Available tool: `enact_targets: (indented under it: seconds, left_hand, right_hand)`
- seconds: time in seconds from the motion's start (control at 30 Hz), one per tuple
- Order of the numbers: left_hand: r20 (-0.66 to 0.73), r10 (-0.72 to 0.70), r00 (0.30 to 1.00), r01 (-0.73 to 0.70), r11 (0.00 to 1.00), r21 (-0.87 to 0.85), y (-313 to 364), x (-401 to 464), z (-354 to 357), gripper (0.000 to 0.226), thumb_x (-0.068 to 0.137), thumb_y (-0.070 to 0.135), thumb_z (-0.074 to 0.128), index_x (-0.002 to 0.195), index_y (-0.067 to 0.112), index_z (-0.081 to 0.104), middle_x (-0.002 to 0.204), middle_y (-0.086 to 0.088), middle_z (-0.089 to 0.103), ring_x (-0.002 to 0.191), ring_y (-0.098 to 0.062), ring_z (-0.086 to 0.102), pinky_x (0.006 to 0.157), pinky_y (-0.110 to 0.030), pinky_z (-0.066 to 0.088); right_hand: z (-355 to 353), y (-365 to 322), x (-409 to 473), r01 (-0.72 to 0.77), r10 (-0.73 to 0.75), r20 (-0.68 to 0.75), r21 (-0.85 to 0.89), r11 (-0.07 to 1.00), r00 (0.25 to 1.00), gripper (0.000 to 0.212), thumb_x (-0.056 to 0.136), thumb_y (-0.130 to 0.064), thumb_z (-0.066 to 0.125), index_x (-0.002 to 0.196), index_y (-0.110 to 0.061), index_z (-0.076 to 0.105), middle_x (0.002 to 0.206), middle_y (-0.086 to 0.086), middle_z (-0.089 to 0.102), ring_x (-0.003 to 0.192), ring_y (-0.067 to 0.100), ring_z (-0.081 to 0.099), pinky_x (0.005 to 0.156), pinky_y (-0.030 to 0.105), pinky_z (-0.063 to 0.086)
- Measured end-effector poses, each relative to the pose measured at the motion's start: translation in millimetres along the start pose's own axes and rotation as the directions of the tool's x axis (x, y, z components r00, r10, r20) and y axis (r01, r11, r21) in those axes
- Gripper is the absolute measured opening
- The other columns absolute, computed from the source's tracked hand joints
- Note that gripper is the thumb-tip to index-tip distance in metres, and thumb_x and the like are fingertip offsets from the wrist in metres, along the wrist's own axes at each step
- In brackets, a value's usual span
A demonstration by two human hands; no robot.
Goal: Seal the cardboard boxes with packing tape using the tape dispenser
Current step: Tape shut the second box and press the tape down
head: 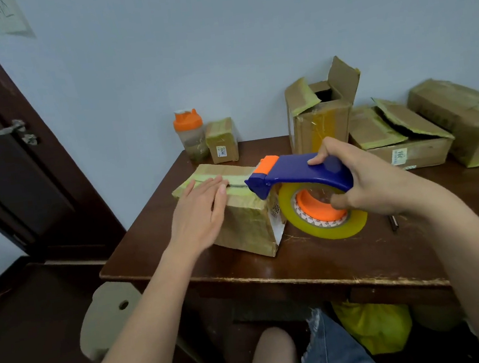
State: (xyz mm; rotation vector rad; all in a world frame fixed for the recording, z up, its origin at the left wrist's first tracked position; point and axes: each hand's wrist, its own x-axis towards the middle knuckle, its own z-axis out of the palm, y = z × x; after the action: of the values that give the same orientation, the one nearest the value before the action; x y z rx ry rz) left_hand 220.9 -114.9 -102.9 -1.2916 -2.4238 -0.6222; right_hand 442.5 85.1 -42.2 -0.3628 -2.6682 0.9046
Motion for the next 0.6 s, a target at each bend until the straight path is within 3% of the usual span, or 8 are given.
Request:
enact_targets:
  seconds: [0.2,0.33,0.47,0.6]
  left_hand:
    - [0.074,-0.042,0.996,0.041,0.999,0.022,-23.6,13.5,-11.6,0.043,0.107,0.032,0.027,0.142,0.024,0.050,0.150,0.006,0.044,0.143,-0.008,0.030,0.120,-0.031,0.007]
    - [0.103,-0.005,0.995,0.011,0.999,-0.054,-14.9,7.3,-7.1,0.052,0.104,0.040,0.021,0.145,0.022,0.046,0.153,0.004,0.040,0.145,-0.009,0.027,0.119,-0.030,0.005]
    - [0.118,-0.025,0.993,0.033,0.997,-0.071,-9.4,10.0,-8.3,0.059,0.095,0.043,0.021,0.144,0.025,0.046,0.153,0.005,0.041,0.144,-0.009,0.029,0.119,-0.030,0.005]
    - [0.221,-0.007,0.975,0.007,1.000,0.002,-4.0,10.3,-12.7,0.079,0.080,0.068,0.022,0.149,0.032,0.038,0.159,0.005,0.028,0.148,-0.013,0.019,0.120,-0.039,-0.001]
  right_hand:
    - [22.0,-16.0,11.5,0.026,-0.027,-0.023,-0.014,1.000,0.999,0.065,0.071,-0.005,0.078,0.100,-0.046,0.036,0.115,0.000,0.042,0.075,0.022,0.058,0.066,0.047,0.055]
    - [33.8,-15.0,18.8,0.038,-0.038,-0.039,0.002,0.999,0.999,0.067,0.072,-0.005,0.079,0.111,-0.041,0.037,0.116,0.000,0.042,0.084,0.020,0.060,0.071,0.045,0.057]
    - [31.9,-6.7,22.3,0.074,-0.074,0.000,0.022,0.997,0.997,0.070,0.077,-0.006,0.077,0.120,-0.045,0.038,0.116,0.001,0.042,0.085,0.016,0.058,0.069,0.023,0.053]
    - [31.2,0.0,21.6,0.033,-0.053,0.109,0.182,0.983,0.993,0.063,0.080,-0.028,0.077,0.127,-0.048,0.040,0.123,-0.003,0.039,0.098,0.012,0.056,0.078,0.018,0.050]
